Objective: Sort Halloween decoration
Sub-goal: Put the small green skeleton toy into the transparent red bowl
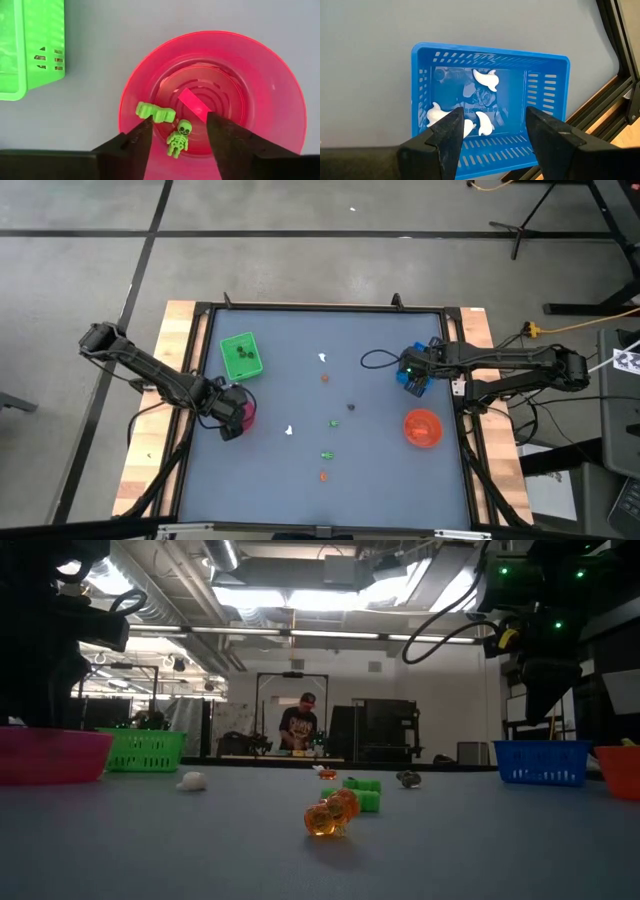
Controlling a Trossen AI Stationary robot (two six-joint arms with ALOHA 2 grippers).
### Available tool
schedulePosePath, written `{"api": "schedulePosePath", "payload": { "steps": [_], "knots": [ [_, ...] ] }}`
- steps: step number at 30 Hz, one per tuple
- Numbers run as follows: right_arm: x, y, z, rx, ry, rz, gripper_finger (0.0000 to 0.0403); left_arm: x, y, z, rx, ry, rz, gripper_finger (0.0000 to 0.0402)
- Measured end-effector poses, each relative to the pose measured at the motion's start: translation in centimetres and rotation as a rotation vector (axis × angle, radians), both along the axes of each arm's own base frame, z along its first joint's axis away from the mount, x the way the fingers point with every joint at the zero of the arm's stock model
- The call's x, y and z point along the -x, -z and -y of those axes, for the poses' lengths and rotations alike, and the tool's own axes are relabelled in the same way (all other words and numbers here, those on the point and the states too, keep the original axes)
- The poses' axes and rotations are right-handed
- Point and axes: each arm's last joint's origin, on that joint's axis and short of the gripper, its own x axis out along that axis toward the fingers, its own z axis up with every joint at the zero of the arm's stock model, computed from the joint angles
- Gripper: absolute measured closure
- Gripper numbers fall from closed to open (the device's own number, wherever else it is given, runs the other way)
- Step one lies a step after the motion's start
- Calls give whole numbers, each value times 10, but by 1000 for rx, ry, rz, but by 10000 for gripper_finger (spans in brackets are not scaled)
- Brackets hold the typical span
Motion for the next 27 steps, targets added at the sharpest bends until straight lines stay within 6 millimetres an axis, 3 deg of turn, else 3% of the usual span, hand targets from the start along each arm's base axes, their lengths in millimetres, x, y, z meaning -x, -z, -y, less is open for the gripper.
{"api": "schedulePosePath", "payload": {
  "steps": [9, 27],
  "knots": [
    [0, 0, 0, 0, 0, 0, 191, 0, 0, 0, 0, 0, 1, 198],
    [0, 0, 0, -6, -11, -2, 191, -4, -1, 0, -26, -6, 55, 196]
  ]
}}
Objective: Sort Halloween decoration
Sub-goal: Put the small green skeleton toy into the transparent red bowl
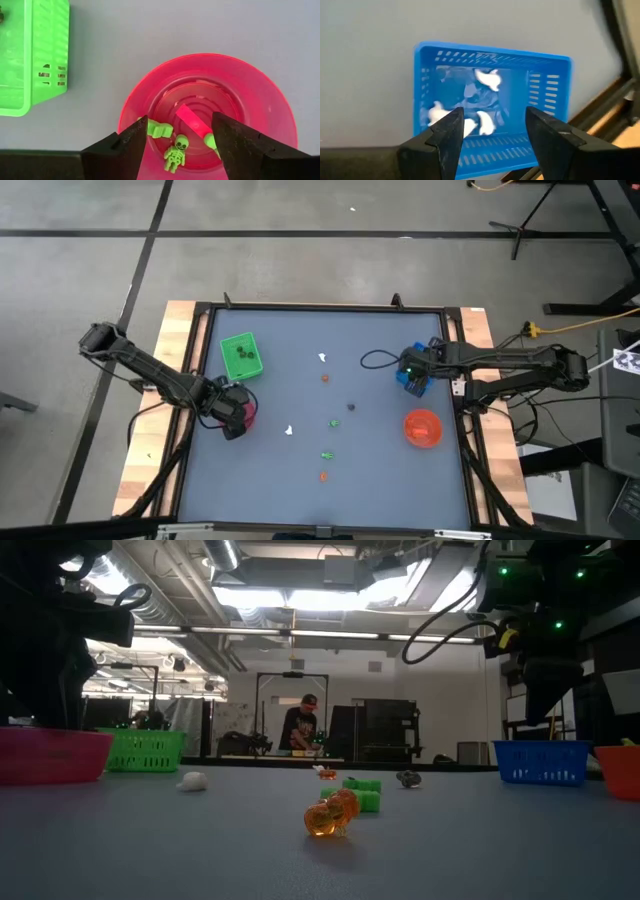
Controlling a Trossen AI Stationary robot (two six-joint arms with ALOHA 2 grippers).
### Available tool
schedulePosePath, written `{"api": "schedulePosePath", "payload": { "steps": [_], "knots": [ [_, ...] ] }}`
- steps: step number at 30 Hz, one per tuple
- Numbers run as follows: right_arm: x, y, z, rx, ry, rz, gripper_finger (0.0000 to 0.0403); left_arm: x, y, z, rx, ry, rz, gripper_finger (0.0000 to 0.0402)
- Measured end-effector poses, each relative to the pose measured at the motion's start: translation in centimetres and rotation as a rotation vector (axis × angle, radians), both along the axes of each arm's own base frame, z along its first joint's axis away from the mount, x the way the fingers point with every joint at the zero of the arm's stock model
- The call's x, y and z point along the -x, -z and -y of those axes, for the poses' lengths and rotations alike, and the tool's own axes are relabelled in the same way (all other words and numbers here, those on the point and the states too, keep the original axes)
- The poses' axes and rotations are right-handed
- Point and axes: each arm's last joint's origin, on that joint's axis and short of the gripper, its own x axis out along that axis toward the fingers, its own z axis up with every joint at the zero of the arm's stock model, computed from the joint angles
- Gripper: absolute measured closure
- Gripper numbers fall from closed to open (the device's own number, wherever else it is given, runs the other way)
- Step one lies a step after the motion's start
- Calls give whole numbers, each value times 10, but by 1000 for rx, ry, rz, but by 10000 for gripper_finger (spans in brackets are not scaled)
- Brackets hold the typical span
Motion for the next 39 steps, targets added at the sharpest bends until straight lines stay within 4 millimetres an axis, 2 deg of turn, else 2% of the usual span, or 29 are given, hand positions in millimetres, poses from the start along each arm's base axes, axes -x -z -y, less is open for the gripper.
{"api": "schedulePosePath", "payload": {
  "steps": [4, 8, 19, 24, 31, 39],
  "knots": [
    [-4, -4, -2, -89, -37, 38, 191, 0, 0, 0, 0, 0, 0, 196],
    [-16, -17, -4, -188, -76, 165, 191, 0, 0, 0, 0, 1, 0, 196],
    [-49, -54, 0, -137, -182, 535, 191, -2, 0, 1, 8, 1, 21, 196],
    [-64, -60, -5, -233, -281, 684, 191, -4, -1, 2, 18, 1, 46, 196],
    [-93, -52, -39, -262, -494, 742, 191, -5, -1, 2, 23, 1, 57, 196],
    [-120, -23, -74, -260, -603, 684, 191, -6, -1, 2, 24, 1, 60, 196]
  ]
}}
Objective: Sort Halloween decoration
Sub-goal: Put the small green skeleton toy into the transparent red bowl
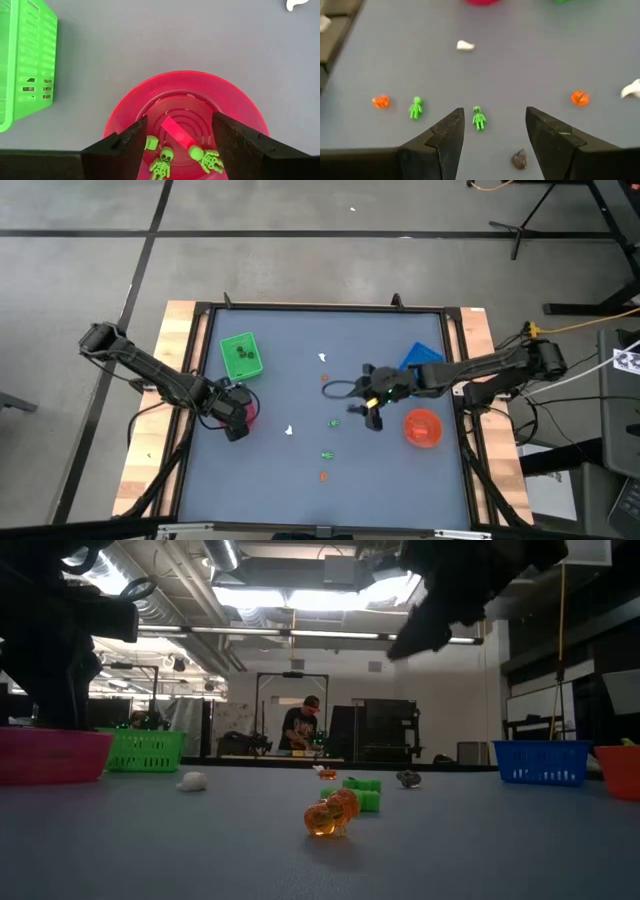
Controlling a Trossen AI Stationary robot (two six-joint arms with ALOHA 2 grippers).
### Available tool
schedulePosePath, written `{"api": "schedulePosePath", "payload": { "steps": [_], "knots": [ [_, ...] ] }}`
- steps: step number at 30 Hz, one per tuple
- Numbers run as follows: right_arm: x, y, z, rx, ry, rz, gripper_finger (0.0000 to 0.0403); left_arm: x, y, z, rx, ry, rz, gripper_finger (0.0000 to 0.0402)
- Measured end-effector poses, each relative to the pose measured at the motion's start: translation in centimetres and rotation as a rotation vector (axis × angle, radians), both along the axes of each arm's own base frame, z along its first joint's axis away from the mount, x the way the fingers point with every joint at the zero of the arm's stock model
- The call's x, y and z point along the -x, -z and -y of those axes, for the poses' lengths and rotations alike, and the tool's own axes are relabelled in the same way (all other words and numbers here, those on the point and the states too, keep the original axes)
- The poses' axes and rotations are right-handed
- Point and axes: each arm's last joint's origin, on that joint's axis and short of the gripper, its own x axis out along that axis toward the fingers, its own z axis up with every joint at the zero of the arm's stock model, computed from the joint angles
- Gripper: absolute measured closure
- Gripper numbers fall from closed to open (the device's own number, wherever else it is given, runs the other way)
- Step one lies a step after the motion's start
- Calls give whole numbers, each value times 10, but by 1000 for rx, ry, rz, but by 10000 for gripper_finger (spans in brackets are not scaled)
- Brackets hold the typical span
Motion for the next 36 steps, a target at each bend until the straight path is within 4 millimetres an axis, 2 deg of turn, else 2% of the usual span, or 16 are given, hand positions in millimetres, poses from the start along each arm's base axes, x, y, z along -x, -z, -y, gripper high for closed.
{"api": "schedulePosePath", "payload": {
  "steps": [9, 16, 21, 29, 36],
  "knots": [
    [-22, 50, -22, 41, -41, -121, 191, 0, 0, 0, 1, 0, 2, 196],
    [-39, 81, -27, 53, -56, -129, 191, -2, 0, 1, 6, 1, 17, 196],
    [-48, 96, -27, 76, -79, -109, 191, -4, -1, 2, 15, 0, 40, 196],
    [-49, 116, -28, 91, -83, -169, 191, -5, -2, 2, 19, 0, 51, 196],
    [-50, 120, -27, 126, -76, -171, 207, -5, -1, 2, 18, 0, 51, 196]
  ]
}}
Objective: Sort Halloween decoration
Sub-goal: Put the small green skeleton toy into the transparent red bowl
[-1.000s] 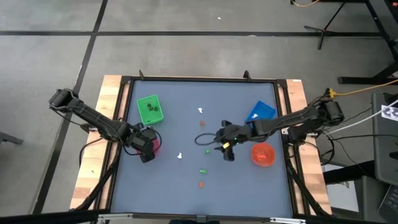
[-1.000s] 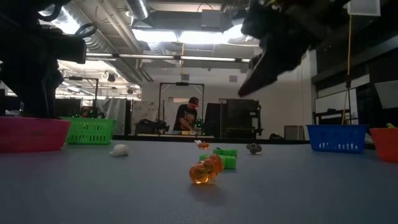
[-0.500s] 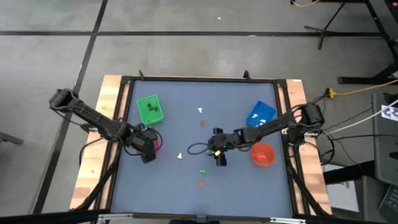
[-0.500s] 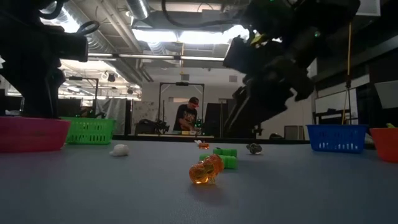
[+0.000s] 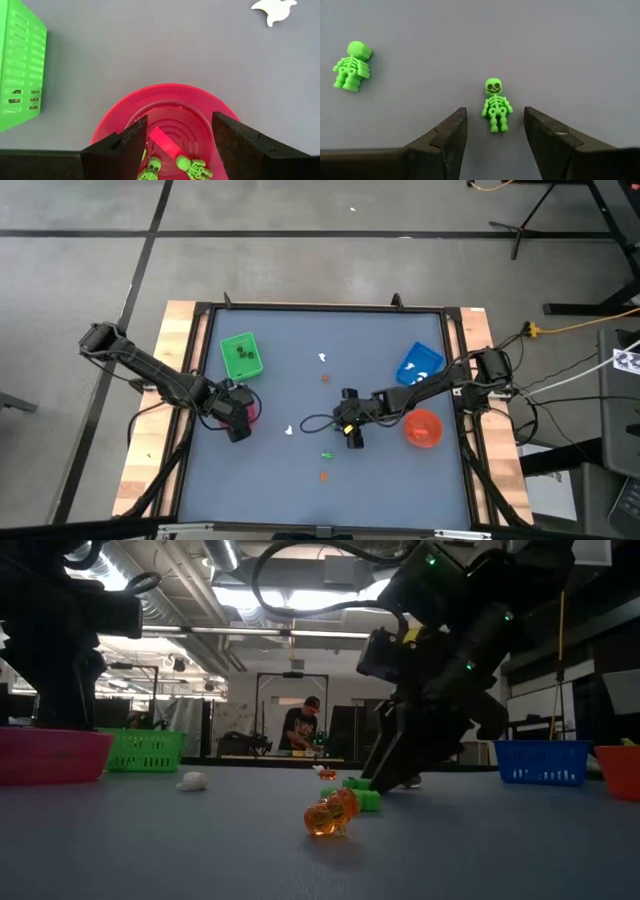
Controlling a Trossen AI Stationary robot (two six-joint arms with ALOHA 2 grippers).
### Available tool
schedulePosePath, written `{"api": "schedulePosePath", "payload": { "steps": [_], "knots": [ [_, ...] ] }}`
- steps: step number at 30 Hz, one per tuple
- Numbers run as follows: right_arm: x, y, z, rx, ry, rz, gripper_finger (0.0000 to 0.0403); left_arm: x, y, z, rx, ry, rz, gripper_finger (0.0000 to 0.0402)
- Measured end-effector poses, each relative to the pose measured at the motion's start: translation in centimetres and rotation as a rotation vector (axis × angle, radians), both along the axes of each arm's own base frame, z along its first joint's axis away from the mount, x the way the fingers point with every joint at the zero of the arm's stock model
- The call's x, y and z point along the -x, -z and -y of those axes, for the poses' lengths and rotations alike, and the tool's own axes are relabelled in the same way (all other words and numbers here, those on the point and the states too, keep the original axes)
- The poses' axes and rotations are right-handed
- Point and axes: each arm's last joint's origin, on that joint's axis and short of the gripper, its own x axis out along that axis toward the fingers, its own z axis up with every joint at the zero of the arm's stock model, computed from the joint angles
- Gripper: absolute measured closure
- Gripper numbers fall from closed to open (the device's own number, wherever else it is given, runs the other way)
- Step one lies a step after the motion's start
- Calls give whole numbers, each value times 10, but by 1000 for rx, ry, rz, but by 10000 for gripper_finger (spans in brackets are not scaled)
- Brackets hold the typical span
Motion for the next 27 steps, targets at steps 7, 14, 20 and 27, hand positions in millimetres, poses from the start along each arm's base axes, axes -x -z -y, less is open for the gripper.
{"api": "schedulePosePath", "payload": {
  "steps": [7, 14, 20, 27],
  "knots": [
    [0, 0, 0, 1, -1, 1, 281, 0, 0, 0, 0, 0, 1, 196],
    [0, 0, 0, 8, 4, 1, 338, 0, 0, 0, 0, 0, 1, 196],
    [0, 0, 0, 8, 5, 1, 353, -1, 0, 0, 3, 0, 7, 196],
    [-1, 0, 0, 2, 2, 12, 354, -8, -3, 3, 10, 63, 81, 196]
  ]
}}
